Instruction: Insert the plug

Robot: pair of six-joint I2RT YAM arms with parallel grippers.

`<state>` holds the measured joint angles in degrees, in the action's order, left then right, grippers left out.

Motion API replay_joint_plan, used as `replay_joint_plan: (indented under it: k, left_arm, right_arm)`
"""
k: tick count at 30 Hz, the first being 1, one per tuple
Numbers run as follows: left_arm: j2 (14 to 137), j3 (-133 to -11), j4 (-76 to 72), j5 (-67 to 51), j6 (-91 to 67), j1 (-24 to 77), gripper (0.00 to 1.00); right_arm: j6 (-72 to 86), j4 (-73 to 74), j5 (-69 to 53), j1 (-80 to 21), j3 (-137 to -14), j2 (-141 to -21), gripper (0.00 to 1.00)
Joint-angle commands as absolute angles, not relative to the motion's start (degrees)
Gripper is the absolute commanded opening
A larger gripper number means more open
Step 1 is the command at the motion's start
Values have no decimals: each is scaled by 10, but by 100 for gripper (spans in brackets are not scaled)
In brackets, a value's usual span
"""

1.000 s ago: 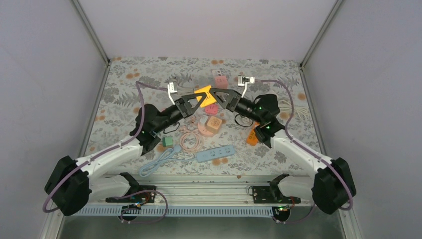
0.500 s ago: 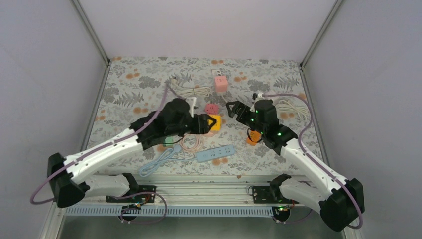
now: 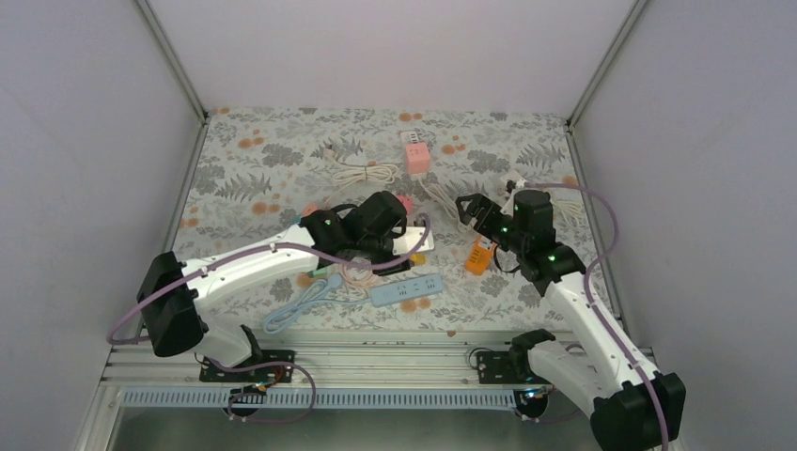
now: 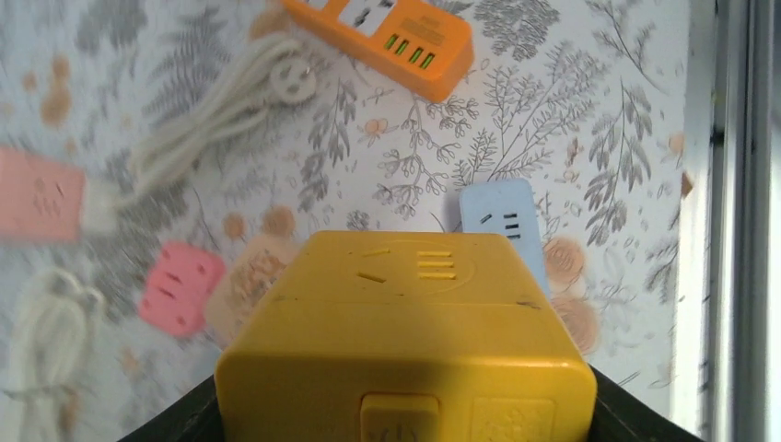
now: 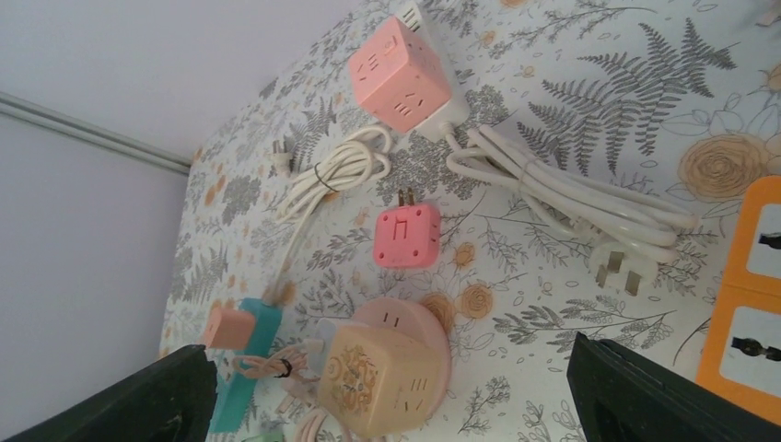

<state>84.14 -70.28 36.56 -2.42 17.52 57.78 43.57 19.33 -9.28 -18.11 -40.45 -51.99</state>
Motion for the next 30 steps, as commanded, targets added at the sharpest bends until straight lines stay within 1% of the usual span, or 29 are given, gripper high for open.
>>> replay_joint_plan:
  k: [1,3,5,8,12,13,19,22,26,30]
  left_arm:
    - [816,-697,335,-46,483,584,35]
    - [812,-683,339,-44,557,585,35]
    - [819,-674,344,-33,602,584,32]
    - [847,-686,365,-19,633,584,30]
    - [873,-700,388,-23,650,585,30]
    - [873,-699,386,-25,653,585,30]
    - [888,-679,390,7,692,601,30]
    - [898,-687,410,22,708,609,30]
    - [889,-683,404,32,725,611,30]
    - [882,-667,406,27,732,619,30]
  right_arm:
    - [425,204,-170,-161,-390,-508,97]
    - [425,202,-198,-161,-375,-513,96]
    - [416,198,-227,-161,-360,-521,92]
    - [398,204,-244,-164,-339,-534,82]
    - [375,248,-227,-186,-328,-547,66]
    - [372,253,-225,-195,-323,-547,64]
    - [368,282,-239,-239,-288,-560,55]
    - [368,293,-255,-261,-275,-563,54]
    - [359,309,-283,-282,-261,-563,49]
    - [352,311,-283,-301,-251,-587,48]
